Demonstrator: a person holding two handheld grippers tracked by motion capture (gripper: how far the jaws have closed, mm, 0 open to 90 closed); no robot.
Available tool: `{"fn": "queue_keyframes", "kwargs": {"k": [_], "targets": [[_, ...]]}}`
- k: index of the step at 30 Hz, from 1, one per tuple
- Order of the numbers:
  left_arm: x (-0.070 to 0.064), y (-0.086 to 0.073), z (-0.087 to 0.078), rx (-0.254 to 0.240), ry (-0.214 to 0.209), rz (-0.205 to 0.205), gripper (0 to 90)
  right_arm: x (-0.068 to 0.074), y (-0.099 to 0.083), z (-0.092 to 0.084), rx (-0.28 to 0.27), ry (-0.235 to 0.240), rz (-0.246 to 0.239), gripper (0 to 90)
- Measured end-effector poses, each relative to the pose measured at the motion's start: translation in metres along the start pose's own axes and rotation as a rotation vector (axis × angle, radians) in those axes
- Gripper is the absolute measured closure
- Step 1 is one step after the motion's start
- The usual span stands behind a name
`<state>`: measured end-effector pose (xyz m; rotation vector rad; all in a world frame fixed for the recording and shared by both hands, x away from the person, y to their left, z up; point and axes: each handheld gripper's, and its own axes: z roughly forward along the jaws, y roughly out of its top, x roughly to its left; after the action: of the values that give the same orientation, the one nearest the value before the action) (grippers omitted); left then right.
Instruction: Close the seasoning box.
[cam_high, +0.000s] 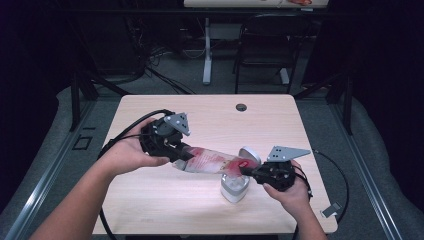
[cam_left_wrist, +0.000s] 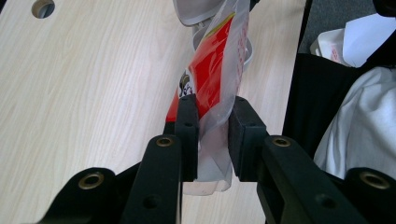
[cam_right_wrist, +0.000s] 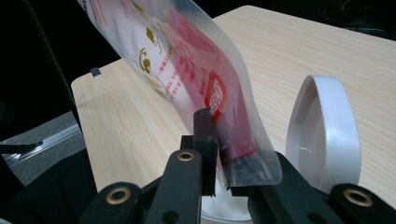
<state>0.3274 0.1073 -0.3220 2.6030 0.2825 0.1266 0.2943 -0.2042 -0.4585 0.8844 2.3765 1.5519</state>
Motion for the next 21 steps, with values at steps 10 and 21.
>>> {"fn": "queue_keyframes", "kwargs": {"k": [10,21], "targets": [[-0.0013,0.002,-0.0001,-0.008,0.003,0.006,76.1,0.0005,-0.0003,0.0003,0.002,-0.005,-0.002,85.3],[-0.0034,0.0061,-0.0032,-0.014,0.008,0.014,77.8,0.0018,0.0,0.0012,0.005,-0.001,0.0,86.5]]}}
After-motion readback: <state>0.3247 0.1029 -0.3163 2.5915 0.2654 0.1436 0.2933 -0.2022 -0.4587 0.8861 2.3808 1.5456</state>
